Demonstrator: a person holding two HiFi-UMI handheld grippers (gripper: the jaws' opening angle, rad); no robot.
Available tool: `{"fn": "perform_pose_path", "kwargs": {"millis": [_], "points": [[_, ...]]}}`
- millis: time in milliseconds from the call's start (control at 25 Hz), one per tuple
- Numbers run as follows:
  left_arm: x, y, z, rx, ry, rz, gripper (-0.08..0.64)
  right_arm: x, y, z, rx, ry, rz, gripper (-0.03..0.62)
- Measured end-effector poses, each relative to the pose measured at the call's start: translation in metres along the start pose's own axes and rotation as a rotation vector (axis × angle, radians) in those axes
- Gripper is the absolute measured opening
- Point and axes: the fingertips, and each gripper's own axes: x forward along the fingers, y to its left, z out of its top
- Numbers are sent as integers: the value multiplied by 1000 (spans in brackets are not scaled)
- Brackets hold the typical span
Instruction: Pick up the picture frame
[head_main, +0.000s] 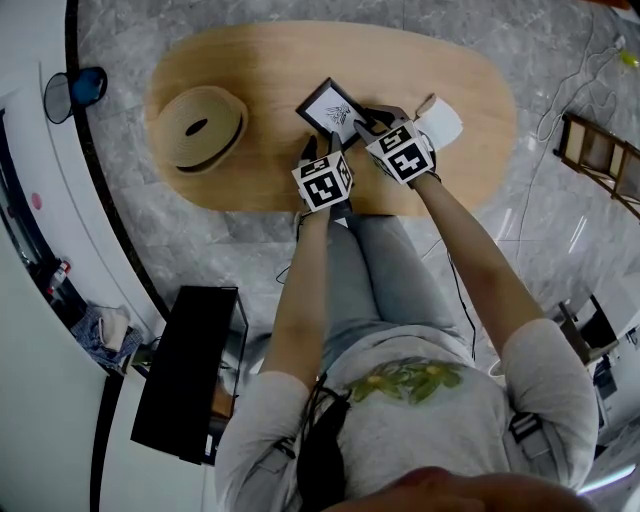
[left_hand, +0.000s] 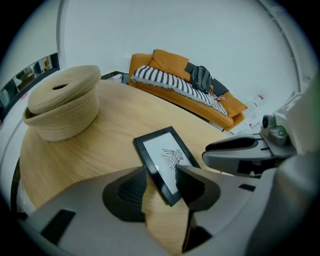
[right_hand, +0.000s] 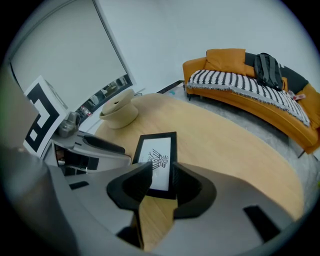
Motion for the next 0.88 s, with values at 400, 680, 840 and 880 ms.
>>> {"fn": "perform_pose_path", "kwargs": {"millis": [400, 680, 840, 880], "points": [[15, 7, -15, 61, 28, 38, 163, 15, -9, -18, 10, 50, -20, 138], [24, 7, -20, 42, 42, 26, 150, 27, -15, -28, 2, 92, -30, 138], [27, 7, -21, 41, 45, 22, 130, 33, -16, -32, -9, 121, -21, 133], [27, 6, -20, 42, 43, 20, 124, 34, -16, -33, -11, 129, -19, 132]]}}
